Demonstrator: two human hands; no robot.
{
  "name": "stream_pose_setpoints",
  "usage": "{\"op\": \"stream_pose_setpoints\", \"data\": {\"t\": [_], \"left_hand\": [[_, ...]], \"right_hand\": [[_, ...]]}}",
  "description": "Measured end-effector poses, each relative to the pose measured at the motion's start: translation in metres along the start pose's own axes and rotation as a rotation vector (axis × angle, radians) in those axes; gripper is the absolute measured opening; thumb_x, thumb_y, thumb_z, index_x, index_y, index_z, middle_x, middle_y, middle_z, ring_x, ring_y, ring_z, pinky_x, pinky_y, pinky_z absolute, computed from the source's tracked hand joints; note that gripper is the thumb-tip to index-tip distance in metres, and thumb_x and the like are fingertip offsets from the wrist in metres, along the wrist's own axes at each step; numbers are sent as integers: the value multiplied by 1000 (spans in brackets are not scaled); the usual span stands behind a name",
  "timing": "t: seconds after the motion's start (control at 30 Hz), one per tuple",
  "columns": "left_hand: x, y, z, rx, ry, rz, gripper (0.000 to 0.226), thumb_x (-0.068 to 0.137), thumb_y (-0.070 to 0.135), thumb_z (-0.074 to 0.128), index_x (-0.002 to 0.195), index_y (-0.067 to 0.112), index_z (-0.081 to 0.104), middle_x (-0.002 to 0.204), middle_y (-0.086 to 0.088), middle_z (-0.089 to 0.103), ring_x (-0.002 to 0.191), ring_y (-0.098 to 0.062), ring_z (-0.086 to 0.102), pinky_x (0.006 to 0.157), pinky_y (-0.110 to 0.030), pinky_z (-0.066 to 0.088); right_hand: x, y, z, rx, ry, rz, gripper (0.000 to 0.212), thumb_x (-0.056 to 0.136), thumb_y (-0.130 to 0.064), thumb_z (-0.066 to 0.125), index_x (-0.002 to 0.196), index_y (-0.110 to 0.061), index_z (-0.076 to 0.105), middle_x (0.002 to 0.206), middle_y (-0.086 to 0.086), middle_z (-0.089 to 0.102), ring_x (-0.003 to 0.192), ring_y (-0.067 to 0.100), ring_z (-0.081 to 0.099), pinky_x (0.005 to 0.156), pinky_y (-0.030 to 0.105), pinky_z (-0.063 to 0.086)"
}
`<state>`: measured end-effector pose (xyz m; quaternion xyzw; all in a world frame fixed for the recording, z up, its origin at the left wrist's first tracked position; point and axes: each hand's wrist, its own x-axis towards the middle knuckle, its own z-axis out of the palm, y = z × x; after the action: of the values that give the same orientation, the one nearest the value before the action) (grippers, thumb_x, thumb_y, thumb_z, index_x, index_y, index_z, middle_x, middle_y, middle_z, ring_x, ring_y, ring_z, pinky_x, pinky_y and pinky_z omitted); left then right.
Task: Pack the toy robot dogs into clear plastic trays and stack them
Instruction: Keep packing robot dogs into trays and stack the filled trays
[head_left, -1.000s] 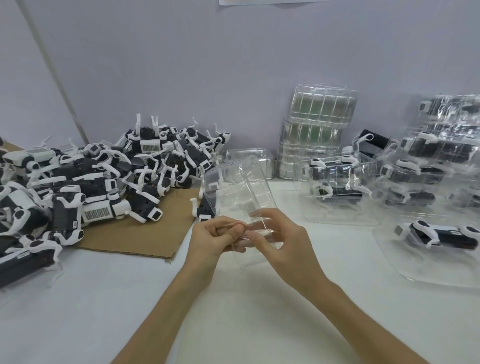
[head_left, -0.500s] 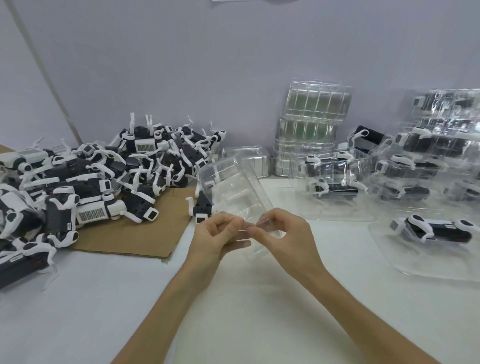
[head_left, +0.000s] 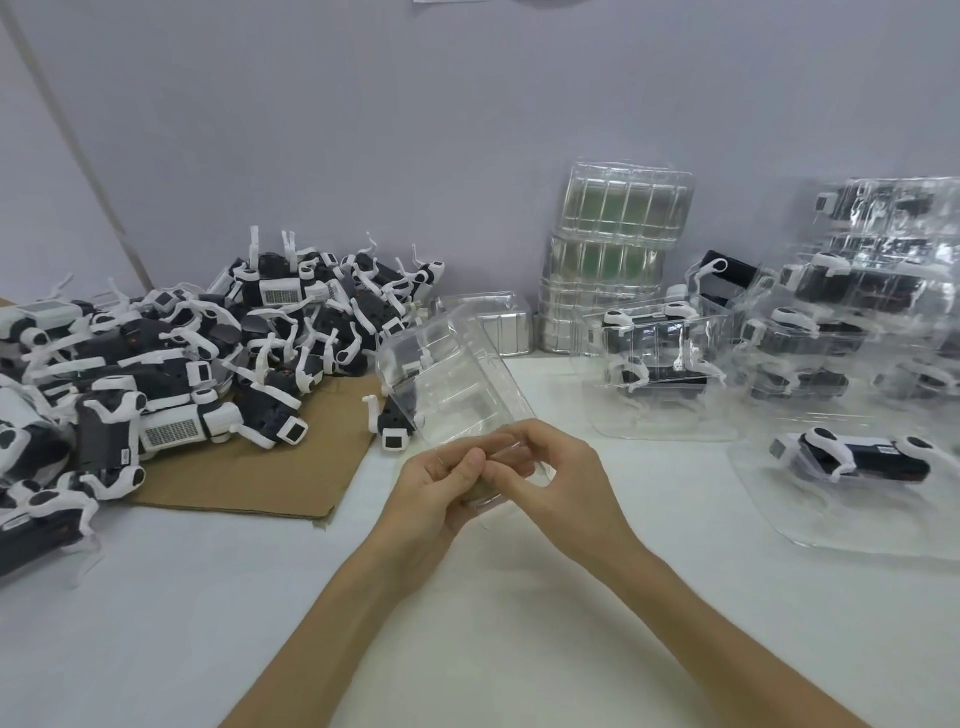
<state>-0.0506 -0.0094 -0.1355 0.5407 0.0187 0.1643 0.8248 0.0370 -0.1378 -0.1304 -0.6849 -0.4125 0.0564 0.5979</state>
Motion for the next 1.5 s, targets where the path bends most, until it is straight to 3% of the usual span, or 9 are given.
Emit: {"op": "stream_pose_setpoints", "data": {"t": [0.27,0.47,0.57,0.77,0.97,1.1,1.27,1.4,1.5], "left_hand": [[1,-3,4,13,98,17,22,85,17,59,89,11,79,96,-19,75,90,-26,74,76,-35,59],[1,3,-3,123,188,-2,28,67,28,77,85,5,77,82,-14,76,80,-25,76,70,-32,61],[2,2,-3,187,249,27,28,59,36,82,74,13,79,85,-13,77,81,-25,76,64,-26,58],[5,3,-1,122,260,36,46,85,50,58,95,8,73,98,-20,75,92,-32,74,69,-28,59],[6,9,-8,128,461,93,44,83,54,56,82,10,63,74,-9,75,65,-21,73,51,-21,53],[6,20,-25,-42,633,128,36,96,45,53,74,17,57,56,3,63,47,-10,61,44,-17,45],[4,24,-39,-213,794,180,35,105,38,39,78,21,53,52,9,56,47,-8,58,52,-22,37],[1,32,-52,-522,787,196,39,106,35,34,74,21,51,61,6,52,46,-9,54,48,-19,37],[-3,41,-61,-733,752,248,52,105,32,35,58,19,52,55,8,53,45,-7,52,44,-18,37]], "right_hand": [[3,0,1,-53,-55,-8,7,89,-15,72,94,-19,71,81,3,69,77,9,64,77,22,51],[3,1,1,-36,-74,-1,11,92,-14,70,99,-22,71,92,-16,72,89,1,68,80,13,48],[4,0,-1,-37,-27,-13,12,90,-16,73,100,-23,71,94,-18,72,88,-1,68,78,10,48],[10,-2,-11,-16,71,-20,13,85,-11,77,96,-16,72,88,-9,74,84,4,70,76,12,50],[17,-2,-23,-28,212,-23,14,86,-7,74,91,-19,67,80,-4,74,74,11,72,73,15,50],[21,0,-43,-57,317,0,29,86,-7,74,104,-24,58,81,-7,75,81,6,71,78,16,48],[20,3,-45,-152,241,-11,33,89,-19,73,113,-33,54,82,-13,75,97,0,66,98,29,41],[17,11,-36,-503,245,-188,34,89,-18,72,116,-36,62,95,-19,67,106,3,55,107,23,19],[17,13,-34,-644,241,-234,32,88,-10,70,115,-28,69,96,-15,66,104,11,56,102,25,19]]}}
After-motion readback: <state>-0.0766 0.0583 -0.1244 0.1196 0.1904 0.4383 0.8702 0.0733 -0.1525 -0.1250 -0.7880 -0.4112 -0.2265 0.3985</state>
